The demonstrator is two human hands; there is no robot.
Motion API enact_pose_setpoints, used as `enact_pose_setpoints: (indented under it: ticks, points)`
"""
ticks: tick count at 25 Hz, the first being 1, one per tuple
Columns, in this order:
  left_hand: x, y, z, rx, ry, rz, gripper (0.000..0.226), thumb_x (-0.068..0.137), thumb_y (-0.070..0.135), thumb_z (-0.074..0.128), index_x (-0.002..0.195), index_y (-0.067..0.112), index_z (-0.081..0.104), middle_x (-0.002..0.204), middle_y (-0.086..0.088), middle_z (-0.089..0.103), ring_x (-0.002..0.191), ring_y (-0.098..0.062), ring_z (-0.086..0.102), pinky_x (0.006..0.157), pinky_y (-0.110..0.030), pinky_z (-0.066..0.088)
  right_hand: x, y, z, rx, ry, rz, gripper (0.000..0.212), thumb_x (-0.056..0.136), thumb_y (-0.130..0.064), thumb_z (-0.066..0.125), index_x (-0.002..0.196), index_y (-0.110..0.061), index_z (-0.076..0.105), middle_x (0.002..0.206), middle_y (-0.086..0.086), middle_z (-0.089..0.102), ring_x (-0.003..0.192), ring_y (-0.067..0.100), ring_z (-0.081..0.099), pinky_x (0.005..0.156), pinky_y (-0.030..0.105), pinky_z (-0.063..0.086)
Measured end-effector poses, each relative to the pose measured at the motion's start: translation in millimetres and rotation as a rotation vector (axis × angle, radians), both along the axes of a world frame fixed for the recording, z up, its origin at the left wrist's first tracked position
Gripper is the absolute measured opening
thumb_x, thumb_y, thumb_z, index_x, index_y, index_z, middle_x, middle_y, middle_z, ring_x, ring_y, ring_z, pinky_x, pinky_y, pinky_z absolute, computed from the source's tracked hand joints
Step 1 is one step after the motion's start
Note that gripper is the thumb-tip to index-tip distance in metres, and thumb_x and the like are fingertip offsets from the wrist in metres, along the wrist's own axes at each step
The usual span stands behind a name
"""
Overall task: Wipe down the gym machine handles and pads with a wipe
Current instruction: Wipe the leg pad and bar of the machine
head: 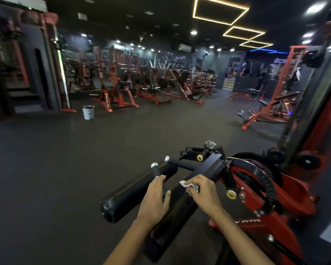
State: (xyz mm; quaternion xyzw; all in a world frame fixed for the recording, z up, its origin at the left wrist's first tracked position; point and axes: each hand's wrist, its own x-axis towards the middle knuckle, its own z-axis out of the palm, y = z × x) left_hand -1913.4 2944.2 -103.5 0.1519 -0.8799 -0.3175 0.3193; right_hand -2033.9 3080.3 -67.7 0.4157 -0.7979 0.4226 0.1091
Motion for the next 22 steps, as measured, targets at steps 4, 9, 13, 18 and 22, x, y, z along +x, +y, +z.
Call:
enact_pose_setpoints:
  ticks: [4, 9, 13, 18, 22]
  points:
    - [6.2, -4.4, -31.0, 0.016, -0.246, 0.046, 0.063, 0.097, 0.037, 0.042, 0.149, 0.012, 0.016, 0.154, -0.001, 0.02, 0.145, -0.016, 0.012, 0.118, -0.032, 0.016, -6.3, -30.7, -14.5, 0.143, 0.03, 0.144, 0.022, 0.076, 0.006, 0.065, 0.089, -0.009, 0.075, 0.083, -0.004, 0.064, 0.076, -0.005, 0.059, 0.071, 0.004, 0.042]
    - [6.2, 3.5, -51.5, 0.056, -0.466, 0.113, 0.071, 0.099, 0.046, 0.031, 0.15, 0.009, 0.0, 0.159, -0.003, 0.001, 0.146, -0.017, -0.006, 0.119, -0.034, -0.002, -40.6, -70.6, -17.6, 0.247, 0.072, 0.249, 0.021, 0.079, 0.002, 0.062, 0.09, -0.011, 0.075, 0.085, -0.004, 0.064, 0.081, 0.011, 0.062, 0.075, 0.028, 0.052]
    - [1.3, 3.8, -53.4, 0.044, -0.571, 0.128, 0.071, 0.099, 0.05, 0.026, 0.151, 0.012, -0.003, 0.159, 0.0, -0.006, 0.145, -0.013, -0.011, 0.119, -0.034, -0.006, -71.7, -121.6, -25.8, 0.323, 0.118, 0.326, 0.019, 0.083, 0.0, 0.059, 0.091, -0.009, 0.074, 0.092, 0.001, 0.064, 0.088, 0.017, 0.062, 0.079, 0.033, 0.052]
    - [1.9, 5.0, -57.8, 0.064, -0.587, 0.168, 0.07, 0.097, 0.054, 0.026, 0.152, 0.015, 0.005, 0.159, 0.003, 0.003, 0.146, -0.01, -0.003, 0.118, -0.028, -0.006, -98.5, -172.6, -41.8, 0.399, 0.309, 0.304, 0.022, 0.086, 0.0, 0.054, 0.095, -0.009, 0.072, 0.095, 0.011, 0.059, 0.086, 0.03, 0.058, 0.071, 0.039, 0.047]
    - [1.2, 5.9, -53.0, 0.082, -0.577, 0.175, 0.062, 0.098, 0.051, 0.031, 0.149, 0.019, 0.018, 0.155, 0.005, 0.024, 0.142, -0.01, 0.017, 0.117, -0.027, 0.001, -112.0, -186.4, -63.1, 0.463, 0.262, 0.334, 0.024, 0.087, 0.0, 0.052, 0.098, -0.008, 0.071, 0.097, 0.011, 0.059, 0.09, 0.031, 0.058, 0.073, 0.038, 0.047]
